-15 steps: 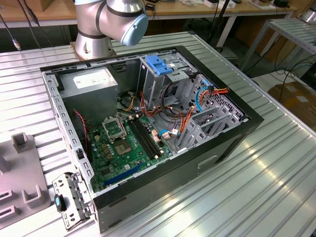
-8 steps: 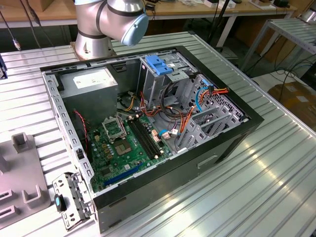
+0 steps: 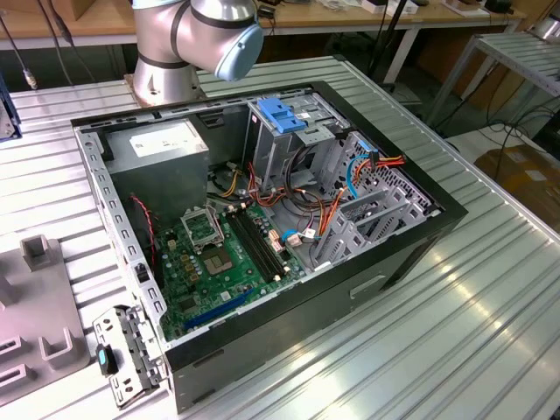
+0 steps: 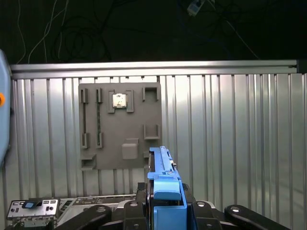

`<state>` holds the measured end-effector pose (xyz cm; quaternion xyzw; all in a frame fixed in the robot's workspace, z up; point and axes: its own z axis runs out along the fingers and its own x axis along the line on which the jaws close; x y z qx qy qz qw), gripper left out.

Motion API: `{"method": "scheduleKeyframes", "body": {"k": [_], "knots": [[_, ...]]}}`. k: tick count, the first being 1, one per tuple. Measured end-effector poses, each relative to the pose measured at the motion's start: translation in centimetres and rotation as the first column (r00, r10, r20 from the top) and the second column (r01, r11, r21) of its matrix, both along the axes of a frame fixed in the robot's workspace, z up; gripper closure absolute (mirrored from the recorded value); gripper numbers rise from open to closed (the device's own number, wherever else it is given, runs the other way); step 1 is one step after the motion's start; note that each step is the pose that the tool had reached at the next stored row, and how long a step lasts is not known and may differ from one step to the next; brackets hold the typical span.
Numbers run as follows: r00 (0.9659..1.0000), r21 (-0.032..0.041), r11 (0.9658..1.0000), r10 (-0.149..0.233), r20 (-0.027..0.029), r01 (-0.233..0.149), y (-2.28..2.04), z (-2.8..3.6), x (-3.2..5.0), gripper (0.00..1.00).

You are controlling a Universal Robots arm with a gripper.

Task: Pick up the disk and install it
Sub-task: 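Pick up the disk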

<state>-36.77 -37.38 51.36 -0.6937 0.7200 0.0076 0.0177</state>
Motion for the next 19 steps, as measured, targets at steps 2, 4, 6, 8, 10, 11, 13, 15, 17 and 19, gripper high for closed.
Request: {"method": "scheduleKeyframes", "body": {"k": [2, 4, 6, 8, 10, 11, 13, 15, 17, 19], "knots": [[1.0000, 0.0001, 1.0000, 0.000, 0.0001, 0.000, 0.00, -0.01, 0.17, 0.63], [1.0000, 0.0000, 1.0000, 0.000, 0.0000, 0.000, 0.00, 0.00, 0.32, 0.63], [1.0000, 0.0000, 1.0000, 0.000, 0.0001, 0.000, 0.00, -0.01, 0.50, 0.63], [1.0000, 0.0000, 1.0000, 0.000, 0.0001, 0.000, 0.00, 0.00, 0.74, 0.63], [1.0000, 0.0001, 1.0000, 0.000, 0.0001, 0.000, 0.00, -0.01, 0.95, 0.63], [1.0000, 0.0000, 1.0000, 0.000, 0.0001, 0.000, 0.00, -0.01, 1.04, 0.63], [1.0000, 0.0000, 1.0000, 0.000, 0.0001, 0.000, 0.00, 0.00, 1.27, 0.63], [1.0000, 0.0000, 1.0000, 0.000, 0.0000, 0.000, -0.02, -0.01, 1.46, 0.63], [1.0000, 0.0001, 1.0000, 0.000, 0.0001, 0.000, -0.13, -0.06, 1.49, 0.63], [1.0000, 0.0000, 1.0000, 0.000, -0.0001, 0.000, -0.29, -0.09, 1.54, 0.63]]}}
